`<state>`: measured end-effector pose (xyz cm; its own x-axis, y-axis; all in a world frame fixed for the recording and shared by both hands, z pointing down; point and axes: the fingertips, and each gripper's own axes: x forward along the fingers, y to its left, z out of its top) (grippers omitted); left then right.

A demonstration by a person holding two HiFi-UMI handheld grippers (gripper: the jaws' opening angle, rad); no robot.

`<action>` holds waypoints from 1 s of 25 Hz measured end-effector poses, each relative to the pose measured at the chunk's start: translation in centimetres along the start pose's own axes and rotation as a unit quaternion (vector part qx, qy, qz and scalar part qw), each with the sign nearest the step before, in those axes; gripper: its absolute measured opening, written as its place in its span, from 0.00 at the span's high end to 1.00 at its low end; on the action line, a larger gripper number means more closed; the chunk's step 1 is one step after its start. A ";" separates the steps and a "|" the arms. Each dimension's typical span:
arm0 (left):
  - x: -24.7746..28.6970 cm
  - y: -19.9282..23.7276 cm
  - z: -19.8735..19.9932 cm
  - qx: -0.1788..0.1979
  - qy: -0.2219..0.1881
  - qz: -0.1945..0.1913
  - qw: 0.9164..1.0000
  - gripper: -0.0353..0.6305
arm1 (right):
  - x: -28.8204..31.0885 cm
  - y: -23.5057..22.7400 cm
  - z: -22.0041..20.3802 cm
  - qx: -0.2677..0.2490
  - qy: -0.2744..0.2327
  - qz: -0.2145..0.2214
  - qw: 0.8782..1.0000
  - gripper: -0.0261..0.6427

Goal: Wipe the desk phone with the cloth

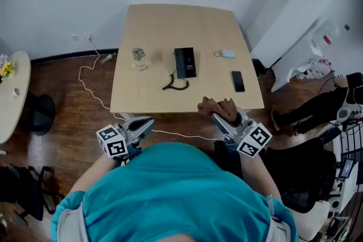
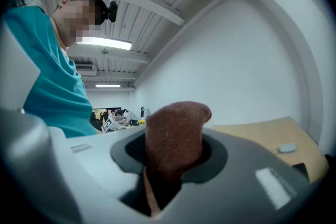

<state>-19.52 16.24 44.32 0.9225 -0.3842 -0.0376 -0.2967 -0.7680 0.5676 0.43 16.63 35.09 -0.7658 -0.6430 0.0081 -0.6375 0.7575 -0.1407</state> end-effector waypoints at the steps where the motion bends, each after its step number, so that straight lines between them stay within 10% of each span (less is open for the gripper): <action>1: 0.5 -1.7 -0.7 0.000 -0.004 0.004 1.000 0.94 | -1.9 0.4 -0.1 -0.003 -0.002 0.002 1.000 0.76; 11: 5.1 -16.0 -8.6 -0.031 -0.037 0.066 0.997 0.94 | -17.1 2.9 -4.0 0.021 0.017 0.031 0.999 0.76; 25: -0.9 -18.3 -7.2 0.016 -0.048 0.089 0.995 0.94 | -16.6 8.7 -4.4 0.036 0.002 0.043 0.998 0.76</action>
<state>-13.13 34.33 39.95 0.8271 -0.5617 -0.0189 -0.4625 -0.6993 0.5451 7.21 34.35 38.12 -0.8175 -0.5760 -0.0038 -0.5622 0.7994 -0.2119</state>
